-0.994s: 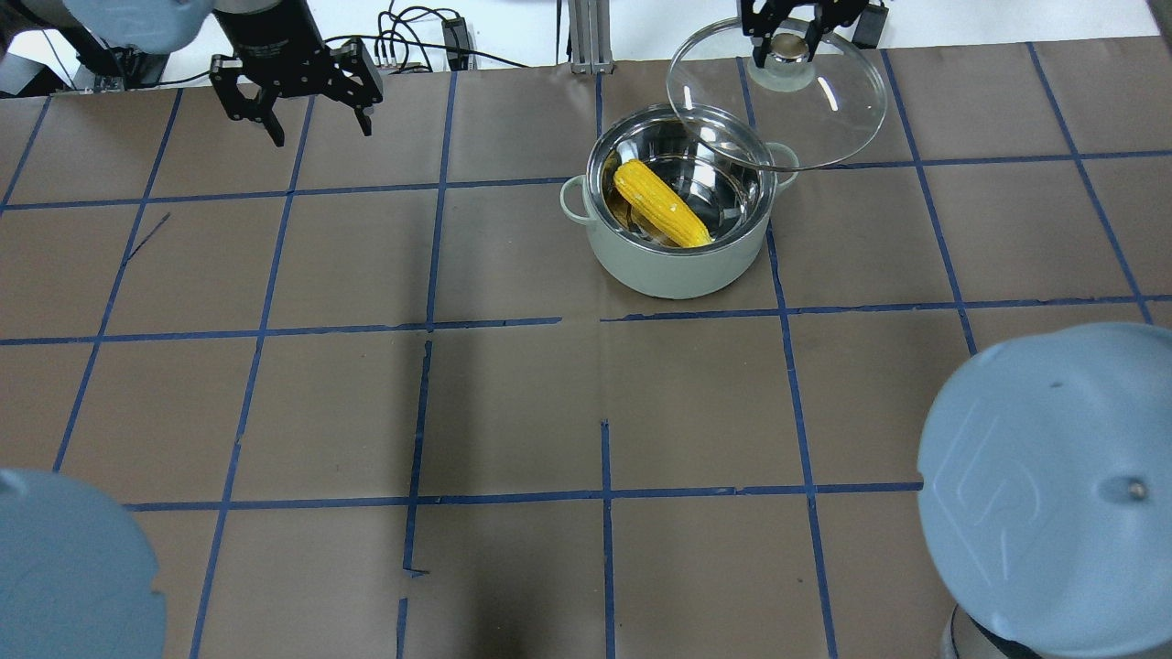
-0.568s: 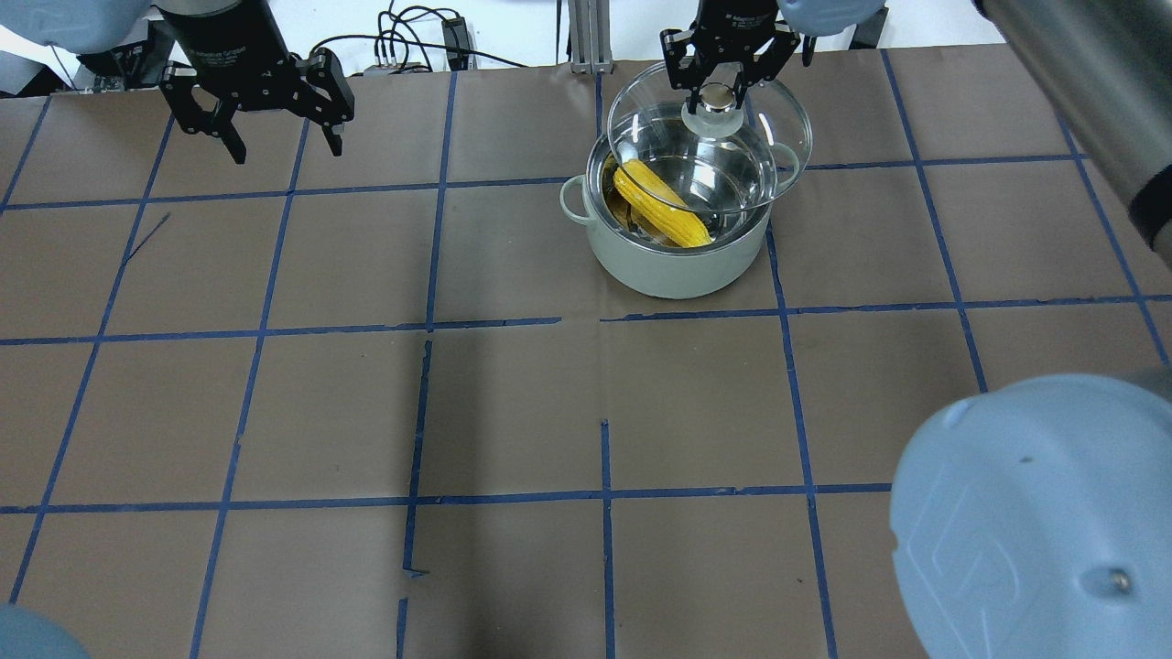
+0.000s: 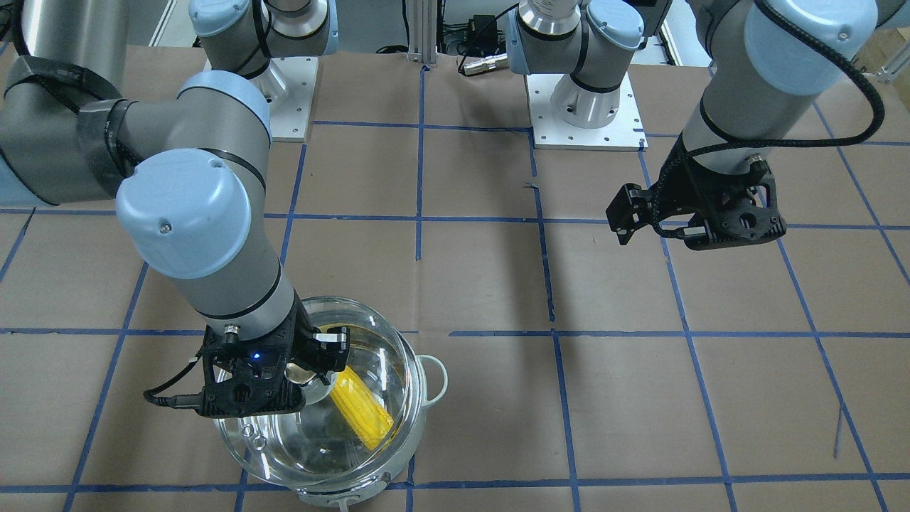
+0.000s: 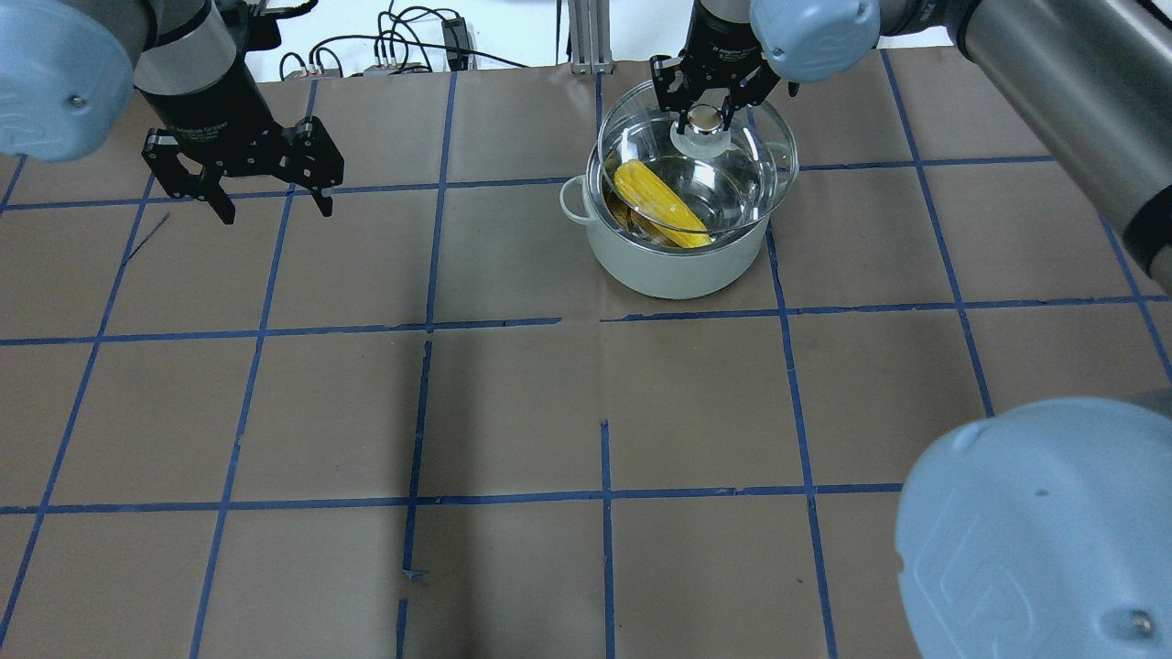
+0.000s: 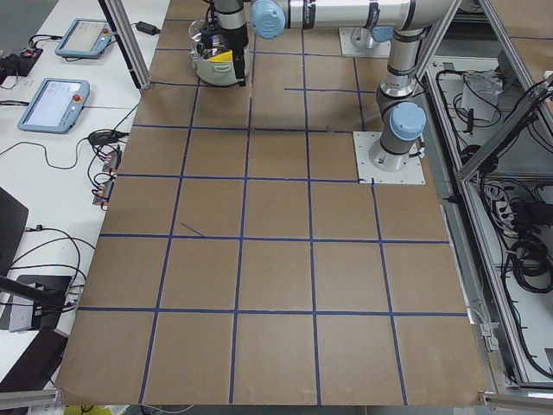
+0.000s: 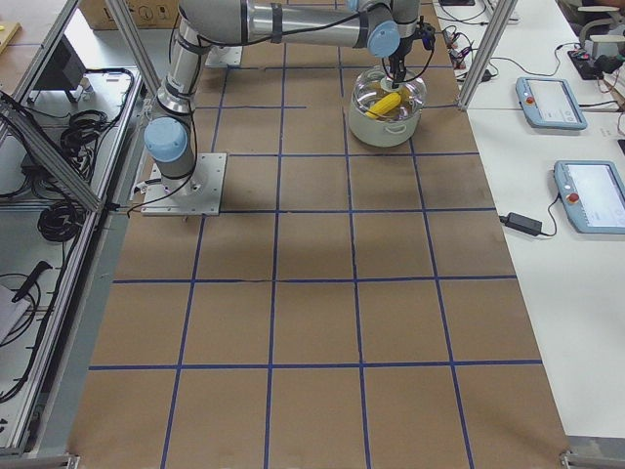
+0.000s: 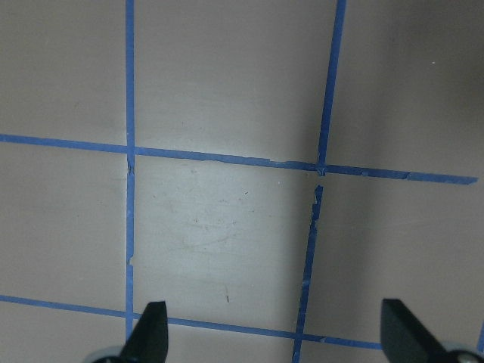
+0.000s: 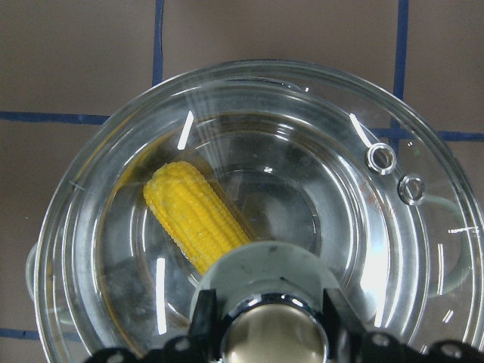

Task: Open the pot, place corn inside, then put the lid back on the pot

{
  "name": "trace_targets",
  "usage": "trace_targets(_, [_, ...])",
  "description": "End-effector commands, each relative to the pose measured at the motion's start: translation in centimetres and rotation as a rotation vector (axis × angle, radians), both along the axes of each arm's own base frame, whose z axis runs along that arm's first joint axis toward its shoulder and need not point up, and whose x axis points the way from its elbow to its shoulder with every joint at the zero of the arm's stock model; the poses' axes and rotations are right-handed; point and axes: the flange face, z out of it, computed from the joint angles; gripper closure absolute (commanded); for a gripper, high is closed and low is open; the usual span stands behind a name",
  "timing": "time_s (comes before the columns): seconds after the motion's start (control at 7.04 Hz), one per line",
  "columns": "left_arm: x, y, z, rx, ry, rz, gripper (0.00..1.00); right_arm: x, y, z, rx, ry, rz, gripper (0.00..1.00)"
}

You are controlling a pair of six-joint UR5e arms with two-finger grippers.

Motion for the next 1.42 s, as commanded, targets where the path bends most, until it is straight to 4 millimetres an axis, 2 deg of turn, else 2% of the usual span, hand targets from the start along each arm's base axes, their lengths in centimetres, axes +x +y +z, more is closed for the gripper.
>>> trace_targets(0.0, [-0.5,-0.8,0.3,-0.055,0.078,0.019,0.0,0.6,0.1,-0.4,0.005,-0.003,-0.003,0.92])
trace_targets(0.28, [-0.7,-0.6,0.4,-0.061,0.1,0.018,0.0,1.1,0.2,-0.8,0.01,-0.004,0.003,0.92])
trace_targets(0.43, [-1.0,0.2,0.1,-0.053,0.096,0.009,0.0,1.2,0.2,-0.9,0.011,-0.004,0.004,0.92])
trace_targets(0.71, [-0.8,0.1,0.3,-0.057,0.105,0.006,0.0,1.9,0.1,-1.7,0.014,-0.006,0.002,0.92])
trace_targets(0.85, [-0.4,-0.1,-0.7,-0.029,0.095,0.015,0.0,2.2,-0.2,-2.0,0.014,-0.019,-0.003,0.92])
trace_targets(0.99, [-0.4,-0.4,-0.9,-0.035,0.097,0.022,0.0,2.4,-0.3,-2.2,0.016,-0.021,-0.002,0.92])
trace_targets(1.14, [0.1,-0.4,1.4,-0.078,0.088,0.019,0.0,2.5,-0.4,-2.3,0.017,-0.021,0.0,0.92])
trace_targets(1.28, [0.6,-0.3,1.0,-0.06,0.087,0.03,0.0,2.5,-0.6,-2.8,0.021,-0.02,0.001,0.92])
